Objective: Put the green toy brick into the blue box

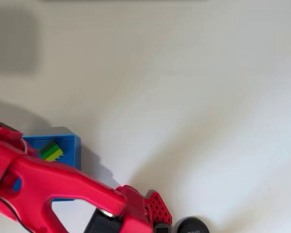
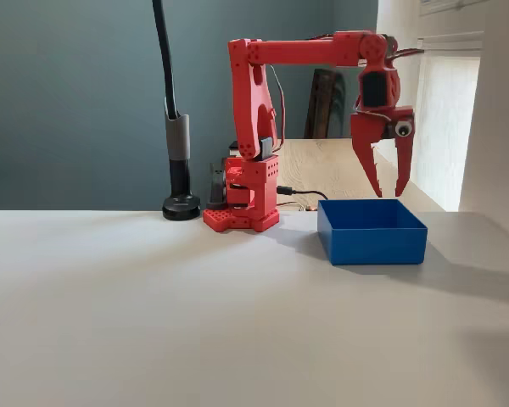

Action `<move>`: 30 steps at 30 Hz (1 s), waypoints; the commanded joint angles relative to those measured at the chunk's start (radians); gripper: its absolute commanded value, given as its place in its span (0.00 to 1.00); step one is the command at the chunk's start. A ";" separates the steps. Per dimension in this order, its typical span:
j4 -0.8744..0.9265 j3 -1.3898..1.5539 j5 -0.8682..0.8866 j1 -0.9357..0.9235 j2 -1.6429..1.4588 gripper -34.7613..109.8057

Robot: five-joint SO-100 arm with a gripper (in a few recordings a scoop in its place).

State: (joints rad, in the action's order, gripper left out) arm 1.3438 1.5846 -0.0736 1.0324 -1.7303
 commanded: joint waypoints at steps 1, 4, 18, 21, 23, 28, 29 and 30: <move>0.006 -0.075 0.020 -0.035 -0.127 0.24; -0.025 -0.015 0.032 -0.107 -0.224 0.24; -0.357 0.551 -0.044 -0.726 -0.607 0.24; -0.394 0.661 -0.040 -0.827 -0.703 0.24; -0.417 0.735 -0.034 -0.881 -0.775 0.24; -0.430 0.936 -0.020 -0.963 -0.974 0.24; -0.430 0.976 -0.018 -0.968 -1.017 0.24; -0.430 1.017 -0.015 -0.969 -1.062 0.24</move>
State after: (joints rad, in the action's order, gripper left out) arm 0.9235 2.5096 -0.0905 0.0767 -2.6246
